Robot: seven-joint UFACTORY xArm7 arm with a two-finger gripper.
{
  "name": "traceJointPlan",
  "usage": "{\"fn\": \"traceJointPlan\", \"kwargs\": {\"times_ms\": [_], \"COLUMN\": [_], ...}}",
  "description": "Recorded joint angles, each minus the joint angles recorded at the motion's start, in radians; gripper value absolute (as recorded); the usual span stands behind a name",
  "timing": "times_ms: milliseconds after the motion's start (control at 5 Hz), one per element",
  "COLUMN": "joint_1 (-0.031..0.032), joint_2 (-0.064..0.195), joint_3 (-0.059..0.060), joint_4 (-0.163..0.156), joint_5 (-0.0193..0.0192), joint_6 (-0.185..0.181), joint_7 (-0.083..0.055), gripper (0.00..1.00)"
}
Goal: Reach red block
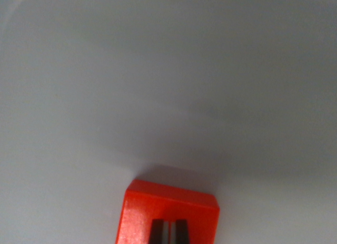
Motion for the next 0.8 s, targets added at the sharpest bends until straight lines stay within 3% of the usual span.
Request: {"fn": "traceJointPlan", "kwargs": {"times_ms": [400,600,800], "joint_1": [0.0,0.0,0.0], "joint_2": [0.0,0.0,0.0], "joint_3": [0.0,0.0,0.0], "joint_4": [0.0,0.0,0.0], "joint_5": [0.0,0.0,0.0], "joint_6": [0.0,0.0,0.0], "joint_7": [0.0,0.0,0.0], "gripper": [0.0,1.0,1.0]}}
